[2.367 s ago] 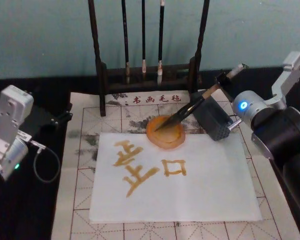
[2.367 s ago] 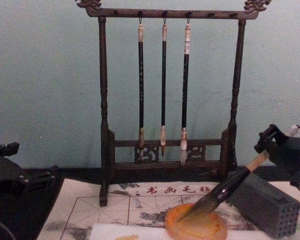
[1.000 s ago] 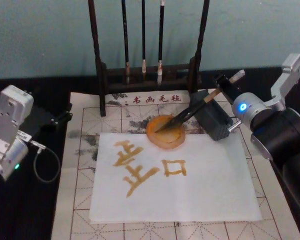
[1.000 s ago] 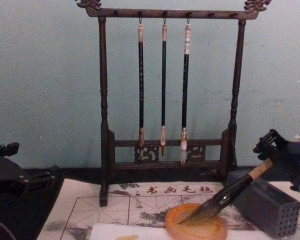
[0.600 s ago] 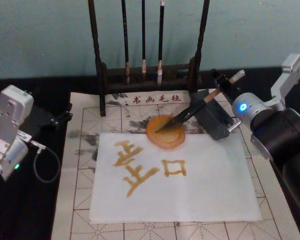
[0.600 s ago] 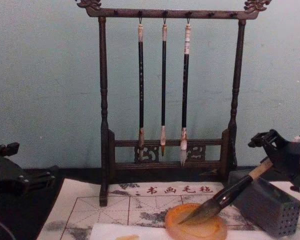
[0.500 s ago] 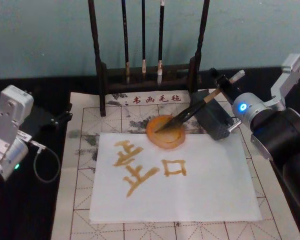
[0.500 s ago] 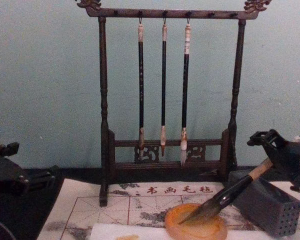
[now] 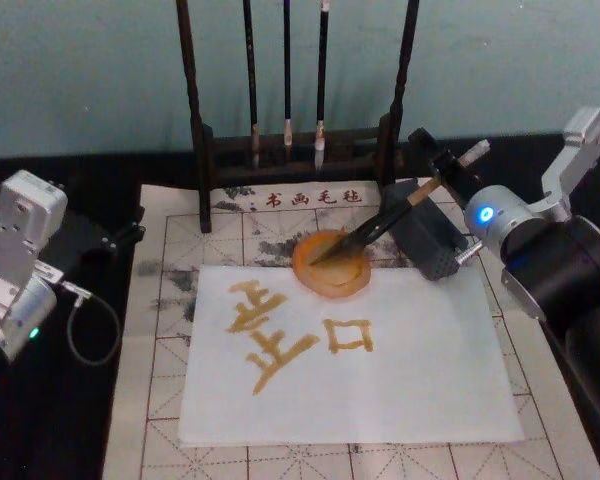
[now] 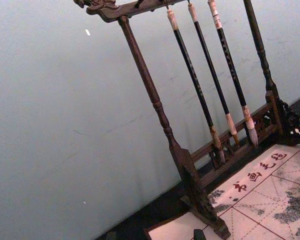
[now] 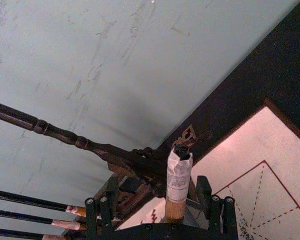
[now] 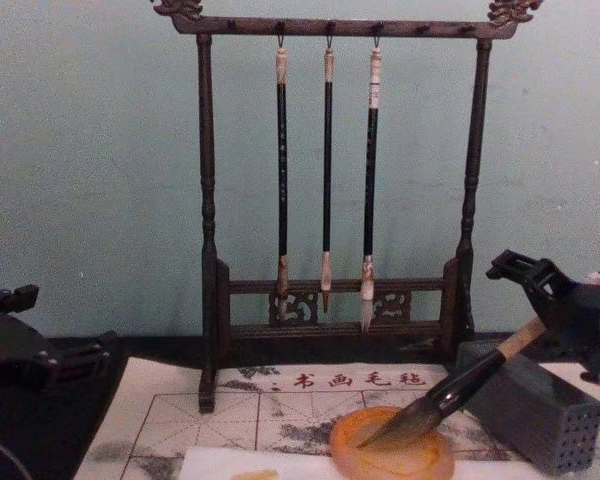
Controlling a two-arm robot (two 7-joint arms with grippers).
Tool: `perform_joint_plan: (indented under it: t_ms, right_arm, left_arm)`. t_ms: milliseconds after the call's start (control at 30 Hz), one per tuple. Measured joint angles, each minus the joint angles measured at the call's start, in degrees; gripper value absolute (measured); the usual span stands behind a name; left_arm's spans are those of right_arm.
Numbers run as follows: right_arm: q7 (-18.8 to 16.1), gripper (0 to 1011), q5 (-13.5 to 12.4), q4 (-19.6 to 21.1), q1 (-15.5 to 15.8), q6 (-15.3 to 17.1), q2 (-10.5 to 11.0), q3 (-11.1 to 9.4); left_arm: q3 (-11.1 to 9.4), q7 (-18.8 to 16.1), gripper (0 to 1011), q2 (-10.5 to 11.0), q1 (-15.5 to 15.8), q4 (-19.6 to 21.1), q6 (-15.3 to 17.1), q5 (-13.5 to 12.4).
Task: Pick up the brush from the inkstone, write on the paper, then place the brush back to its original position.
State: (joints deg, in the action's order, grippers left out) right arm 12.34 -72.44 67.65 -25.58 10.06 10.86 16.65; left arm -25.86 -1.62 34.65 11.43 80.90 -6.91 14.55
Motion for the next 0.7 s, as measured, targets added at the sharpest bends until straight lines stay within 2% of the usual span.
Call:
perform_joint_plan:
  t_ms: [200, 400, 700]
  right_arm:
    - [-0.01, 1002, -0.03, 0.0, 0.0, -0.01, 0.05, 0.04]
    - [-0.3, 1002, -1.05, 0.98, 0.56, 0.11, 1.02, 0.37]
    - [1.35, 1002, -4.84, 7.07, 4.28, 2.46, 4.04, -0.27]
  left_arm:
    - [0.0, 0.0, 1001, 0.0, 0.0, 0.0, 0.0, 0.0]
    - [0.0, 0.0, 1001, 0.0, 0.0, 0.0, 0.0, 0.0]
    - [0.0, 0.0, 1001, 0.0, 0.0, 0.0, 0.0, 0.0]
